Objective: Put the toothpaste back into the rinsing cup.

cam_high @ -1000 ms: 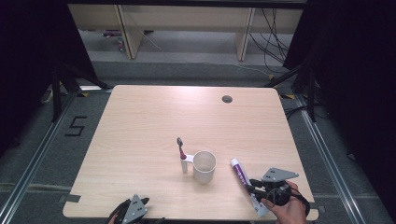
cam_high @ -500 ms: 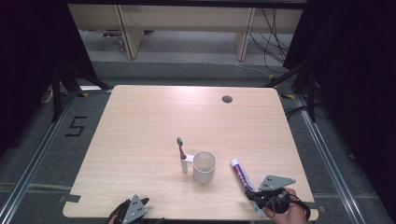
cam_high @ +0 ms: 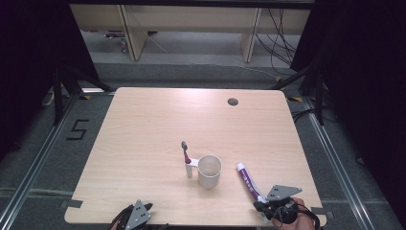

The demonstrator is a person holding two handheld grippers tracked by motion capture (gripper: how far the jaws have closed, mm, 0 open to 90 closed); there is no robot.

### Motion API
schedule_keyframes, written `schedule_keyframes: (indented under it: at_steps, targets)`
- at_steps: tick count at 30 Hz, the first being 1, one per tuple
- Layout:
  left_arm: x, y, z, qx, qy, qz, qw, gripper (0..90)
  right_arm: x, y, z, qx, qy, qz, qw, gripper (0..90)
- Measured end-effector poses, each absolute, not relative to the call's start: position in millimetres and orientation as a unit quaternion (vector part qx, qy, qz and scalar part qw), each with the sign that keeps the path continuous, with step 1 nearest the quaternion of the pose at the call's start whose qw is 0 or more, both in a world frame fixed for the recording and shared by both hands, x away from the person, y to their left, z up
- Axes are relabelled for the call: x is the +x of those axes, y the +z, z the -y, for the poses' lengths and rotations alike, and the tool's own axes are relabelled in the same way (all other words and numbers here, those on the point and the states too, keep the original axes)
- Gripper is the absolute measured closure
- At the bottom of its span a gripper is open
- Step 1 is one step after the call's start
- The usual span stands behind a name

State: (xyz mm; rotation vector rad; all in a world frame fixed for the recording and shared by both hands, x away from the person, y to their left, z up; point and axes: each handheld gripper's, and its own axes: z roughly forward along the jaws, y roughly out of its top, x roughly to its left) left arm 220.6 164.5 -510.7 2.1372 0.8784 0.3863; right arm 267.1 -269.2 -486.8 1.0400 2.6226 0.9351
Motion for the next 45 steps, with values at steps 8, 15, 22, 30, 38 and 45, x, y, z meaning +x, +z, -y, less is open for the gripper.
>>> schedule_keyframes:
  at_steps: [8, 15, 22, 30, 38, 45]
  targets:
    - [220.5, -510.7, -164.6, 0.84, 0.152, -0.345, 0.389, 18.0, 266.8, -490.7, 273.6, 0.333, 0.309, -0.886, 0.097, 90.0]
    - [220.5, -511.0, -164.2, 0.841, 0.152, -0.345, 0.388, 18.0, 267.8, -489.2, 285.6, 0.357, 0.302, -0.878, 0.105, 90.0]
    - [219.8, -512.0, -162.3, 0.835, 0.145, -0.35, 0.398, 18.0, 275.1, -489.4, 300.8, 0.374, 0.289, -0.873, 0.122, 90.0]
    - [220.3, -512.1, -162.9, 0.838, 0.146, -0.349, 0.394, 18.0, 286.4, -491.4, 310.1, 0.401, 0.278, -0.863, 0.131, 90.0]
    - [220.7, -512.7, -162.8, 0.838, 0.148, -0.351, 0.392, 18.1, 301.8, -490.3, 316.3, 0.434, 0.265, -0.852, 0.123, 90.0]
    - [220.9, -512.3, -163.9, 0.84, 0.149, -0.35, 0.387, 18.1, 330.1, -489.4, 324.1, 0.433, 0.261, -0.85, 0.147, 90.0]
